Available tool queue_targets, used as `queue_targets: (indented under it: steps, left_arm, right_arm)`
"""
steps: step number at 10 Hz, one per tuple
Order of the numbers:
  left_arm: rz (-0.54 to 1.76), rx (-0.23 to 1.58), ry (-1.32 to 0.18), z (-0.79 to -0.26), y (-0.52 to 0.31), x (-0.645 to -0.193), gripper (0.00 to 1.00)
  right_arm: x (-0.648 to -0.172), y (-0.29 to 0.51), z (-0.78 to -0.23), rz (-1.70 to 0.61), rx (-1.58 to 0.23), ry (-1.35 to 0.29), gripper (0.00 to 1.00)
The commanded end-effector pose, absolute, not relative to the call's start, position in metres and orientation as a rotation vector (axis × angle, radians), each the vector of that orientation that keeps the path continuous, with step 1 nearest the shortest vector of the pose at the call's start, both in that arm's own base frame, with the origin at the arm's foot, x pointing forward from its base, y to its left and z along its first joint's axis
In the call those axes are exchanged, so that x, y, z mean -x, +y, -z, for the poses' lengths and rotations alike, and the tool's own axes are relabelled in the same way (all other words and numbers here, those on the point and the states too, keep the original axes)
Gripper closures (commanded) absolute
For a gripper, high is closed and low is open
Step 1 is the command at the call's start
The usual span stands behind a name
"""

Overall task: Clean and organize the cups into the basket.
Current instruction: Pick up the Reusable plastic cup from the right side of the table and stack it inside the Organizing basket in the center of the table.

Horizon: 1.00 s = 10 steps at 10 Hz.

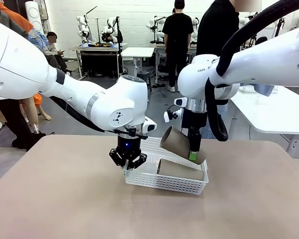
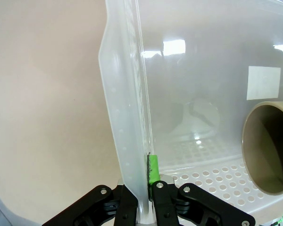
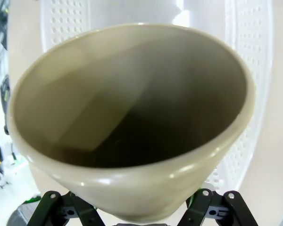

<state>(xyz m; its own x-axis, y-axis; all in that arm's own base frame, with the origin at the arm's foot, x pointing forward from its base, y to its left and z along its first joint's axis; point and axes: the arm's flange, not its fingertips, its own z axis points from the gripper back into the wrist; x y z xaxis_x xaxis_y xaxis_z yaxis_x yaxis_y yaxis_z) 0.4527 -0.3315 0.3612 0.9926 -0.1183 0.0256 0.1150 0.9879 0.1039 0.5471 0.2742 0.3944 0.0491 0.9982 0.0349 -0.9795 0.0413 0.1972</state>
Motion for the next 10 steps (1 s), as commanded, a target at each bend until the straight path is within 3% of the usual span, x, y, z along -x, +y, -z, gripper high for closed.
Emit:
queue_targets:
  steps: [1,5,8,9,10]
  left_arm:
    - [0.131,-0.117,-0.029,-0.357,-0.333,-0.45,1.0]
    - [0.131,-0.117,-0.029,-0.357,-0.333,-0.45,1.0]
    - [0.131,-0.117,-0.029,-0.357,-0.333,-0.45,1.0]
    - [0.131,-0.117,-0.029,-0.357,-0.333,-0.45,1.0]
    - [0.131,-0.117,-0.029,-0.357,-0.333,-0.45,1.0]
  right_arm:
    - [-0.567,0.277,-0.388,-1.568,-0.138,0.116,0.19]
    - [-0.584,0.28,-0.367,-1.654,-0.122,-0.003,0.19]
    - [-0.59,0.279,-0.357,-1.666,-0.169,0.013,0.19]
    - [-0.589,0.278,-0.357,-1.662,-0.185,0.011,0.0]
    - [-0.59,0.278,-0.357,-1.663,-0.189,0.008,0.0]
